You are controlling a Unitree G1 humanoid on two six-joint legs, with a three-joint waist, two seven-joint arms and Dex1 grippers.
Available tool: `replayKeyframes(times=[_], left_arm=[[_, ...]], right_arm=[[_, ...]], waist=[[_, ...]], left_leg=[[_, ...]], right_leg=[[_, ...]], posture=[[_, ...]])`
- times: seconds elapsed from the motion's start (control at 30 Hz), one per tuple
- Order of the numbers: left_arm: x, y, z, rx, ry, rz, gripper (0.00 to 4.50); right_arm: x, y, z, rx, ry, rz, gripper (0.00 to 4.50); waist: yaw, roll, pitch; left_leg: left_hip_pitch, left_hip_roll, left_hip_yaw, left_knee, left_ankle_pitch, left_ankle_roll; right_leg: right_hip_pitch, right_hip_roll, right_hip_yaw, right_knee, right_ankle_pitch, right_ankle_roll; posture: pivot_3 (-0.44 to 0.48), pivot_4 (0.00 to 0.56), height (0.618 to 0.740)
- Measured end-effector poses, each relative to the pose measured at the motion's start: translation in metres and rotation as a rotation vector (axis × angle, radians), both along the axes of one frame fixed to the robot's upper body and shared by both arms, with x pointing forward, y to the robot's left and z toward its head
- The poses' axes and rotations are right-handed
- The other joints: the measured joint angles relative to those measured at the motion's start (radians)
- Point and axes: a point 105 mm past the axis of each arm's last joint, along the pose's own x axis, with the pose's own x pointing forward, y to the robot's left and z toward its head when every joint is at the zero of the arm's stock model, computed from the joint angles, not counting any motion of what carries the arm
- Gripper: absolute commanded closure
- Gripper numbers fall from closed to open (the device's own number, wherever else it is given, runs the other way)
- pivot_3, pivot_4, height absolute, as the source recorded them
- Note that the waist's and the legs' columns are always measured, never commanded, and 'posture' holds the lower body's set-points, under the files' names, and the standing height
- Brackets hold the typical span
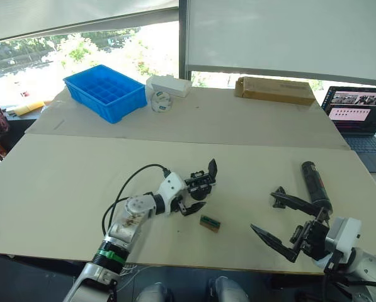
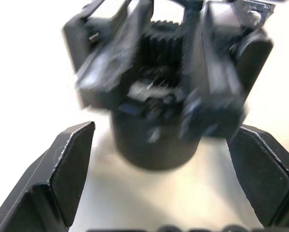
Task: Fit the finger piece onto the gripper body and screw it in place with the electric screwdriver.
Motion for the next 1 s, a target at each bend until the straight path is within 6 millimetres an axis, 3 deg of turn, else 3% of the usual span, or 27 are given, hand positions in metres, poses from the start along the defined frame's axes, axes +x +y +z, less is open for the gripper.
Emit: replayKeyframes(times=[0.23, 0.63, 0.8, 1.0], left_arm=[[0.017, 0.015, 0.006, 0.026, 0.067, -0.127, 0.06], [0.021, -0.023, 0.003, -0.017, 0.040, -0.313, 0.06], [0.025, -0.025, 0.003, -0.007, 0.007, -0.303, 2.18], [0.024, -0.016, 0.003, -0.035, -0.032, -0.252, 2.16]], right_arm=[[0.000, 0.001, 0.000, 0.001, 0.002, 0.000, 0.00], [0.000, 0.003, -0.002, -0.002, 0.001, 0.002, 0.00], [-0.001, 0.003, -0.003, -0.002, 0.003, 0.000, 0.00], [-0.004, 0.002, -0.005, -0.005, 0.004, -0.005, 0.00]], waist=[[0.002, 0.000, 0.000], [0.000, 0.000, 0.000], [0.000, 0.000, 0.000], [-0.008, 0.000, 0.000]], left_leg=[[-0.001, -0.001, 0.000, 0.001, 0.000, 0.000], [-0.004, -0.001, 0.000, 0.008, -0.003, 0.005], [-0.004, -0.001, 0.000, 0.008, -0.004, 0.006], [-0.004, -0.001, 0.000, 0.008, -0.004, 0.007]], right_leg=[[0.000, 0.000, -0.001, 0.000, -0.001, 0.002], [0.000, 0.000, -0.001, 0.000, 0.000, 0.003], [0.000, -0.001, 0.000, 0.000, 0.000, 0.004], [0.000, -0.001, 0.001, 0.000, 0.000, 0.004]], posture=[[0.000, 0.150, 0.740], [0.000, 0.150, 0.740], [0.000, 0.150, 0.740], [0.000, 0.150, 0.740]])
